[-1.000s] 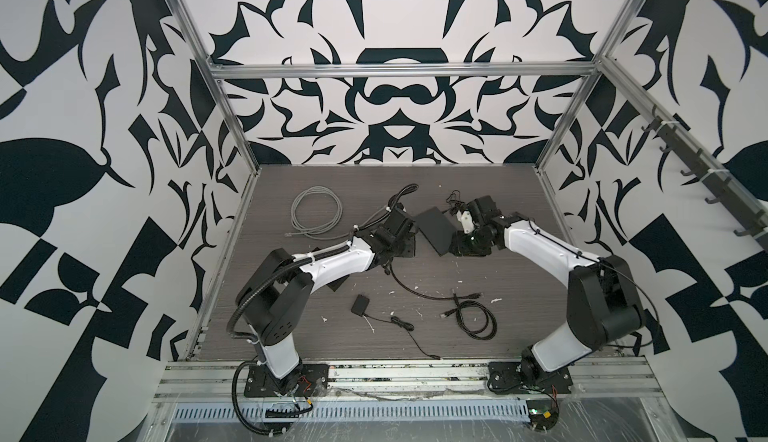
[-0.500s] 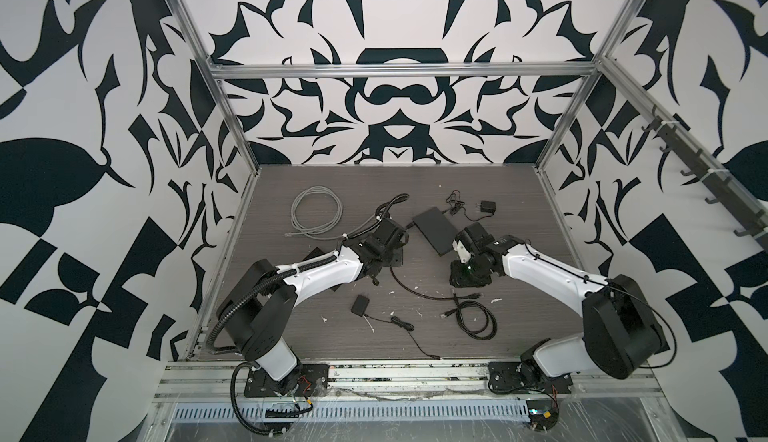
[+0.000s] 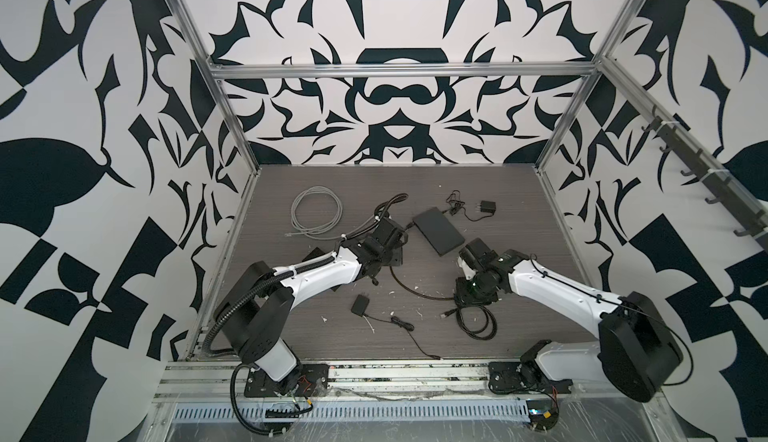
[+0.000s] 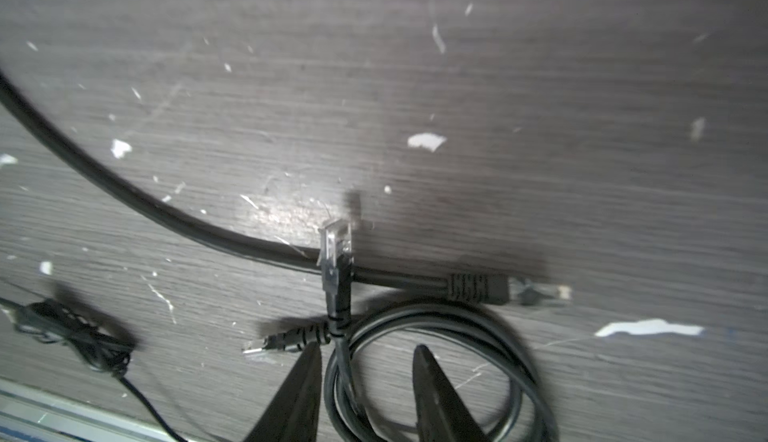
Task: Insert the plug into the switch port
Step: 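Move the right gripper to the coiled black cable and grasp its ethernet plug, then lift the grasped black ethernet plug off the coil with the right gripper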
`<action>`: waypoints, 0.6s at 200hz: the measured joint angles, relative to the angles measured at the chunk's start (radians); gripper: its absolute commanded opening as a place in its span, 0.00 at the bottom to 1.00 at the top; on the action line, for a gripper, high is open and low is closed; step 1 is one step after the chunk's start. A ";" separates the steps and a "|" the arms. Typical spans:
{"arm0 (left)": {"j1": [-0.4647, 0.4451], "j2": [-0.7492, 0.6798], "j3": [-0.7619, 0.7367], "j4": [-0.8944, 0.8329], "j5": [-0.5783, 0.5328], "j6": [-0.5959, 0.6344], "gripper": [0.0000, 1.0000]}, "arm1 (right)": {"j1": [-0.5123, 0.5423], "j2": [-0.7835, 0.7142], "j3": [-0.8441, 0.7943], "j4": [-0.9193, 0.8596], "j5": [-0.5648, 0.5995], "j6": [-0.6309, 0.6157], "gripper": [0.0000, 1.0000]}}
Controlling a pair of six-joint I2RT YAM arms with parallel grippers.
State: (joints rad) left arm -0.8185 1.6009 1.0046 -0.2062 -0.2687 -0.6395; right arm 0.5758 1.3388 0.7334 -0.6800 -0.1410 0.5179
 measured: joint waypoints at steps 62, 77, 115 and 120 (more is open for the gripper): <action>0.000 0.006 0.000 0.002 0.003 0.000 0.54 | 0.037 0.084 -0.008 0.052 0.014 0.034 0.29; 0.000 0.011 0.000 0.002 0.004 0.000 0.54 | 0.037 0.089 -0.007 0.055 0.016 0.031 0.23; 0.000 0.018 0.000 0.001 0.015 0.000 0.54 | 0.041 0.089 0.023 0.033 0.015 0.015 0.15; 0.000 0.018 0.000 0.001 0.018 0.001 0.54 | 0.042 0.089 0.033 0.026 0.014 0.008 0.15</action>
State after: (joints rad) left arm -0.8185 1.6188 1.0046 -0.2050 -0.2512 -0.6388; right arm 0.6174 1.4281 0.7662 -0.6540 -0.1268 0.5259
